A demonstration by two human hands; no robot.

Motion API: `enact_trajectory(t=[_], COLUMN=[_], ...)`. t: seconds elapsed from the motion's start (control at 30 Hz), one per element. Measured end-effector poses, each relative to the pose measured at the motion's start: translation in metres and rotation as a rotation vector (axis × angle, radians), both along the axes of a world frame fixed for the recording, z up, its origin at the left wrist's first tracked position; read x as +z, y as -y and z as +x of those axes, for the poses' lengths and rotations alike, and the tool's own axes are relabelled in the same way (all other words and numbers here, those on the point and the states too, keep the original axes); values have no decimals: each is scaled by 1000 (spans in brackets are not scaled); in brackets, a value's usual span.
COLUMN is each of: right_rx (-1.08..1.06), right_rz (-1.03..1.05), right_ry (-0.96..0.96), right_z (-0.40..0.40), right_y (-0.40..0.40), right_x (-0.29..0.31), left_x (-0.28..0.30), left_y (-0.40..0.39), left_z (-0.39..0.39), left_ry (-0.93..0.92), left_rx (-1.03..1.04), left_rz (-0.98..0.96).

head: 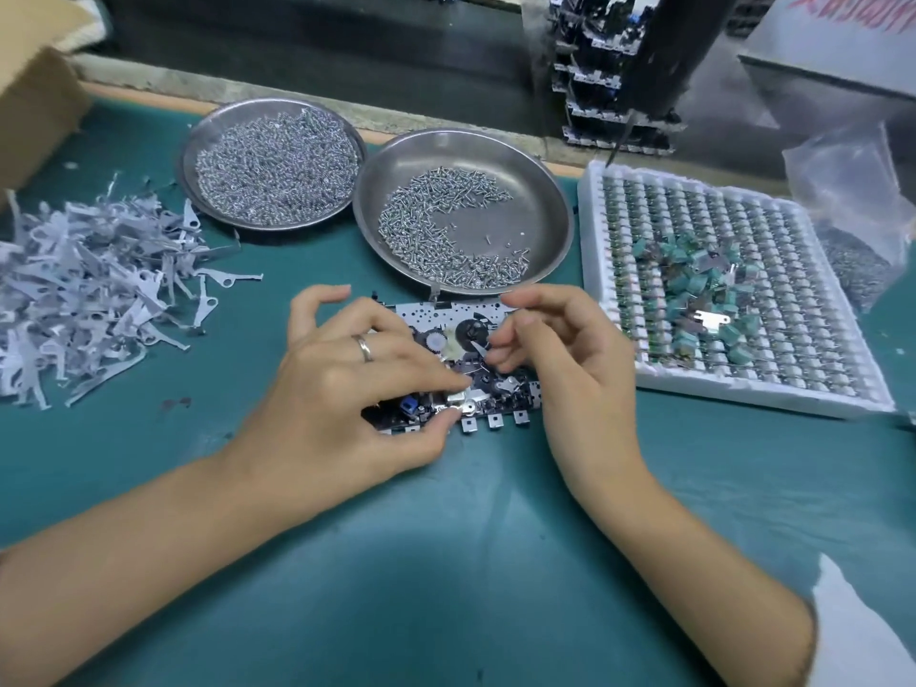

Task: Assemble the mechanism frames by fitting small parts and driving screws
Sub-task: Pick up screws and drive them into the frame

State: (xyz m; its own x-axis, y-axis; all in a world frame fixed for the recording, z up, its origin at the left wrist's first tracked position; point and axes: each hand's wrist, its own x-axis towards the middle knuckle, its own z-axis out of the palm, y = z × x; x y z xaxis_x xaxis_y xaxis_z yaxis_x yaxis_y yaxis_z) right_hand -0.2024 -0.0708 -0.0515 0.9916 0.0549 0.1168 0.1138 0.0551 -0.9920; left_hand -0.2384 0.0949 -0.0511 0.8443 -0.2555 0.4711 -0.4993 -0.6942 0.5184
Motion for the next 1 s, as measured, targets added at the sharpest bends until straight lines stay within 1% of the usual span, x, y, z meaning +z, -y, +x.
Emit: enact_trajectory(t=[0.17,0.37,0.6,0.7,0.77,0.8,0.83,0.9,0.93,1.0], right_rx=[3,1,-13,0,-5,-23,-43,-49,-22,90], right_rz=[-29,-64,-126,-99,-99,-155,-262,-584,-742,-996], right_ry=[7,10,12,25,67,131,246,538,638,708], right_z=[-1,0,2,0,-3,-5,-8,-15,-19,-25], right_y=[-2,-1,-1,-1,-1,-1,-1,-6,-11,-21], right_x=[0,-2,-2,-1,0,1,1,-1,-1,-3], left_x=[-2,-2,-3,-3,0,2,5,8,8,7], left_y=[4,1,2,2,2,1,0,-4,-6,-8], left_z=[-1,1,2,2,2,1,1,3,5,11], left_ry=[26,47,29,40,47,48,42,18,3,-35], left_rx=[69,12,-13,2,13,20,38,113,159,217], left_rz=[-3,-13,-33,-6,8,-18,-74,-246,-344,-503])
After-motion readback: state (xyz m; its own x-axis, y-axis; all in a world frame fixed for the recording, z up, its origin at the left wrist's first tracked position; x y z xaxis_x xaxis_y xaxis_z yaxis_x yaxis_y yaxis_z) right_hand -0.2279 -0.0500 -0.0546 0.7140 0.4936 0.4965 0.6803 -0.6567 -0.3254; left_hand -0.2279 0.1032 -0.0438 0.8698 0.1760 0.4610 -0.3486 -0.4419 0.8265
